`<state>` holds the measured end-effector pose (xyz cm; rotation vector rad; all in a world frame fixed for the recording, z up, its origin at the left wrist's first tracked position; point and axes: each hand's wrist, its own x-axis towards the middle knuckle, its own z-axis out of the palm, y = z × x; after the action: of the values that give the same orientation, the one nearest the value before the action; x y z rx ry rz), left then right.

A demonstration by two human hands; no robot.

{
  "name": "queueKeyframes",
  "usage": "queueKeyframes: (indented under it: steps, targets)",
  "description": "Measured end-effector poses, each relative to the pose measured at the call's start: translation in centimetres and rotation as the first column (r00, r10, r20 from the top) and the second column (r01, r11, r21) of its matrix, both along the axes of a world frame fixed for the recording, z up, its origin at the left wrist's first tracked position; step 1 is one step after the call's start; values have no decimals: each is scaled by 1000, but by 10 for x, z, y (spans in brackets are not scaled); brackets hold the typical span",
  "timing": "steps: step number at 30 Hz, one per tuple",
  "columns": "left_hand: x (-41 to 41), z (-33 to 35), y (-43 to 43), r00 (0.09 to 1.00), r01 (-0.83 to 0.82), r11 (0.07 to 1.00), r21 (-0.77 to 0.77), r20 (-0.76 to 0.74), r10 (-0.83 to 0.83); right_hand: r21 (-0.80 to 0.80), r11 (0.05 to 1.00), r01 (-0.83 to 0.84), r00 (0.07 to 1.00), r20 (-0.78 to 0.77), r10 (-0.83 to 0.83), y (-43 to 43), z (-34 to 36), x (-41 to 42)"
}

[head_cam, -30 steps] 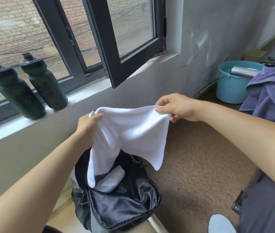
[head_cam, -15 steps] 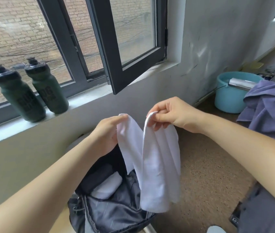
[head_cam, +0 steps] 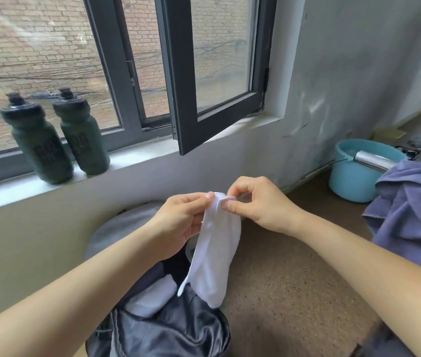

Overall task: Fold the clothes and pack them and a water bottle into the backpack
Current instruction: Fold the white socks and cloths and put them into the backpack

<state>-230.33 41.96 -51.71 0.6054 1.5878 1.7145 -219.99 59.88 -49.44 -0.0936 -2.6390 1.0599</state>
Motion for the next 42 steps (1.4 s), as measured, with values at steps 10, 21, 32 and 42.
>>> queueKeyframes:
  steps: [10, 21, 32, 42]
  targets:
    - [12, 2, 4, 1000, -10, 994, 111, -28, 13, -65, 998, -25, 993, -113, 17, -2, 0, -1]
    - [22, 7, 2, 987, 92, 986, 139, -145, -72, -205, 975, -81, 996, -40, 75, 5, 2, 1]
    - [16, -10, -1, 717, -136, 990, -35, -694, 74, -178, 984, -23, 995, -103, 5, 14, 2, 0]
    - [19, -13, 7, 771, -80, 996, -49, -636, 30, -195, 976, -102, 990, -119, 79, 16, 9, 6]
